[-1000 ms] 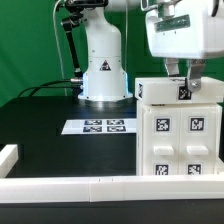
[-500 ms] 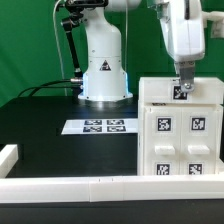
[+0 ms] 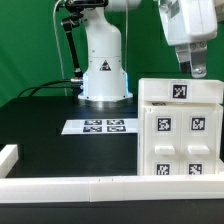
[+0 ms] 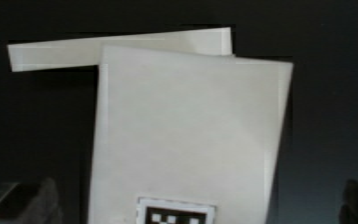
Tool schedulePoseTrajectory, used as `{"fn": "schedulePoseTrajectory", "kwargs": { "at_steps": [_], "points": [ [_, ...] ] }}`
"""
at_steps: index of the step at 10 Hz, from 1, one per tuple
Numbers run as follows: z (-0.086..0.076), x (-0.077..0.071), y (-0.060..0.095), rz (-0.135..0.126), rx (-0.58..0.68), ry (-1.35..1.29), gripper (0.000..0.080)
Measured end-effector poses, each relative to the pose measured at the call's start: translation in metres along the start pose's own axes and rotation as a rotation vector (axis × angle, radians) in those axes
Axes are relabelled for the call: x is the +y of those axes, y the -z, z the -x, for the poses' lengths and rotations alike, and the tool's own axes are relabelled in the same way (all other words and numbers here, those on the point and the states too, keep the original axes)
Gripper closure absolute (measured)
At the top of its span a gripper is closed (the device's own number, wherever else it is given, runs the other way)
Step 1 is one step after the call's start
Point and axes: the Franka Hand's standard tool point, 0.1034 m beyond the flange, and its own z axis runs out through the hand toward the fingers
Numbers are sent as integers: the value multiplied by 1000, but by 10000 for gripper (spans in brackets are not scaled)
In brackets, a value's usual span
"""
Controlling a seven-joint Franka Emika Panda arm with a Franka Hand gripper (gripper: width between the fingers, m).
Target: Assemble cabinet
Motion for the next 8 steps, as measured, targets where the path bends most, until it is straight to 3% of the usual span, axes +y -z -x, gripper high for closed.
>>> {"fn": "schedulePoseTrajectory", "kwargs": {
  "at_steps": [1, 3, 6, 8],
  "points": [
    [2, -2, 5, -11, -10, 13, 2],
    [2, -1, 1, -5, -8, 59, 3],
    [3, 0, -4, 50, 28, 523, 3],
    [1, -3, -4, 52, 24, 768, 3]
  ]
}}
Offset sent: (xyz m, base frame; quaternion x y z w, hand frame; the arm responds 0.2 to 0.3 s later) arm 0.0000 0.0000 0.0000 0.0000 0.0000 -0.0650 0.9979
